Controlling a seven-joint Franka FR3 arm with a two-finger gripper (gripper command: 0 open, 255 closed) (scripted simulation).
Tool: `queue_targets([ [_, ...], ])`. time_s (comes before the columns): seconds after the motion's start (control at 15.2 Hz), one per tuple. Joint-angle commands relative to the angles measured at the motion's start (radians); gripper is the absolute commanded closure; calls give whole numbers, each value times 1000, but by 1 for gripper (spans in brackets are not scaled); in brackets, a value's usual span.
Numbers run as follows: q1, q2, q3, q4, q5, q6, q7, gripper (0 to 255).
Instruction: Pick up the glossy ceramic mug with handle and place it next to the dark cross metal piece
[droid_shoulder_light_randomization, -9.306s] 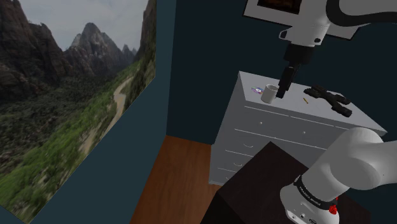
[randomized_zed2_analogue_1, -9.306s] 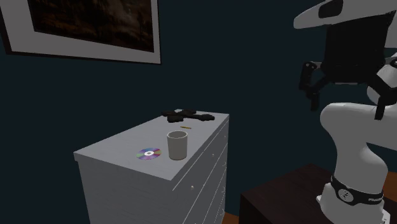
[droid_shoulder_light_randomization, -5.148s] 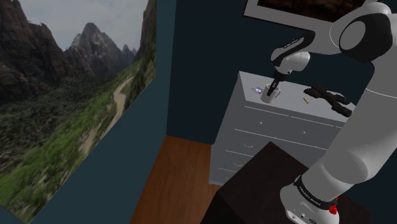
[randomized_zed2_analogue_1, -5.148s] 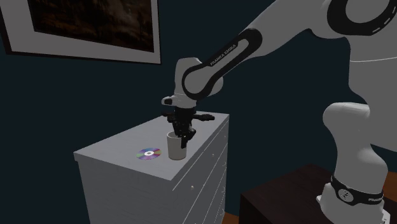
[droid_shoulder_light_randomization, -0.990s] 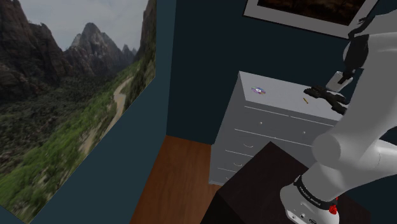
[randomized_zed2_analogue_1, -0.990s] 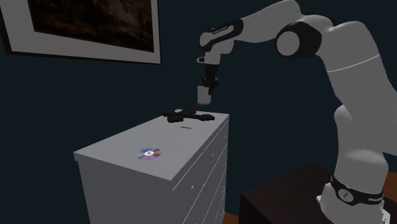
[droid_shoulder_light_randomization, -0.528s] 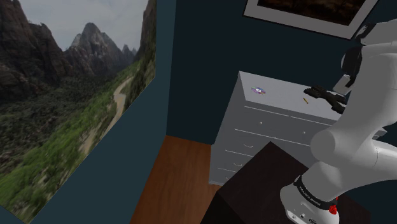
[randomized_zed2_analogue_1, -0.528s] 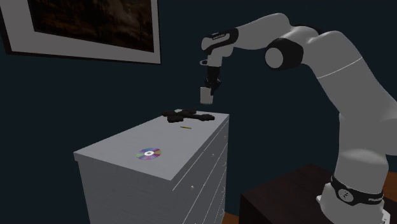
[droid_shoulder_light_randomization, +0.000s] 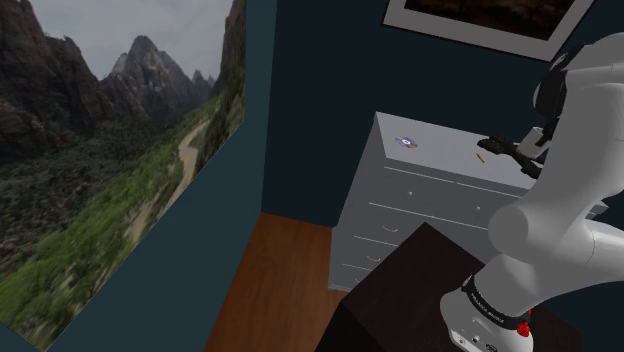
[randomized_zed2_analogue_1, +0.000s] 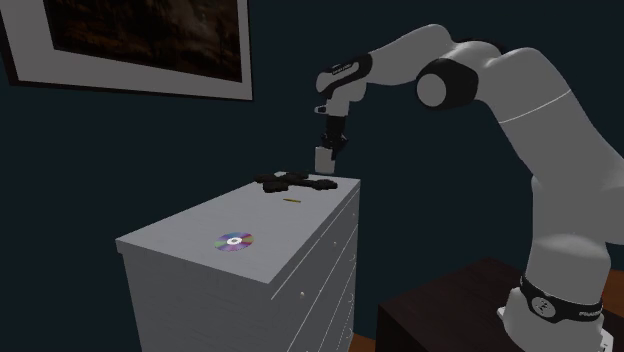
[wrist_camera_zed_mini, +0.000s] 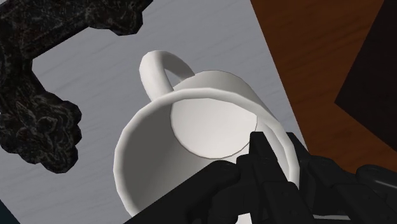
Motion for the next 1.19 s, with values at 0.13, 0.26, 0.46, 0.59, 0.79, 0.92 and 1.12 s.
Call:
queue_targets([
  [0.13,8,7,4,-45,8,49,-10,255],
  [0.26,12,11,7,-67,12,73,-15,255],
  [0.46,16,19,12,-97,20,107,-24,255],
  [0.59,17,25,15,-115,26,129,-29,255],
  [0.79,19,36,22,-140,36,162,-38,255],
  [0.92,19,44,26,-155,43,183,-44,255],
  [1.12,18,58,34,-175,55,213,-53,255],
])
